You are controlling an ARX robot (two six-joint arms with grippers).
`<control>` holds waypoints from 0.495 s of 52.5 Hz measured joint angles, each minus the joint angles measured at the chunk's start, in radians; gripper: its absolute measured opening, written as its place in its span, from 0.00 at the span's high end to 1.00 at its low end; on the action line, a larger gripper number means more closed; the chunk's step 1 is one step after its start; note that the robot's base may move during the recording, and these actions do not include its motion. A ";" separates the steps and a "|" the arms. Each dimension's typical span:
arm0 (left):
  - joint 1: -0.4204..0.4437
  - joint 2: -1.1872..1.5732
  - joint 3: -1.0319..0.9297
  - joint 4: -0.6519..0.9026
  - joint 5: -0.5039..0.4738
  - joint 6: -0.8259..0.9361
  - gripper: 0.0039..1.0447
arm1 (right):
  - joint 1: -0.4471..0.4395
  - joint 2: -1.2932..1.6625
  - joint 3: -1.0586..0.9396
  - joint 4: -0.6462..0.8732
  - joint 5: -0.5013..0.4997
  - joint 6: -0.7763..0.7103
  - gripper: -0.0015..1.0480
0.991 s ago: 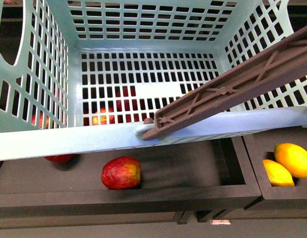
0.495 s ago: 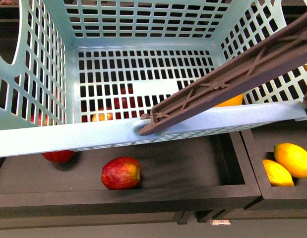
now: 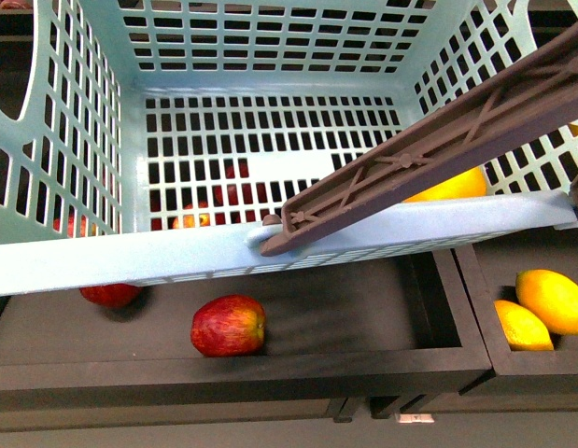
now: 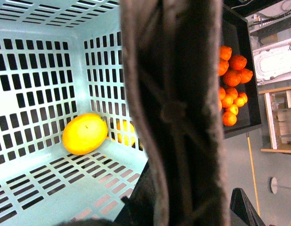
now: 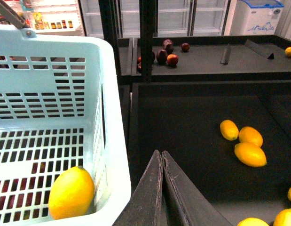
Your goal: Pick lemon and mango into basket
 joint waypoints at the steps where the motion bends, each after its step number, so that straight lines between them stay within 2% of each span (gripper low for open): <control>1: 0.000 0.000 0.000 0.000 0.000 0.000 0.96 | 0.000 -0.005 -0.002 -0.003 0.000 0.000 0.98; 3: 0.000 0.000 0.000 0.000 0.000 0.000 0.96 | 0.000 -0.016 -0.006 -0.010 0.000 -0.001 0.95; 11: 0.000 0.000 0.000 0.000 0.000 0.000 0.96 | 0.000 -0.027 -0.007 -0.013 0.000 -0.001 0.68; 18: 0.000 0.000 0.000 0.000 0.001 -0.001 0.96 | 0.000 -0.027 -0.007 -0.013 0.001 -0.001 0.40; 26: -0.010 0.000 0.000 0.000 0.004 0.002 0.96 | -0.001 -0.027 -0.008 -0.013 0.004 -0.001 0.20</control>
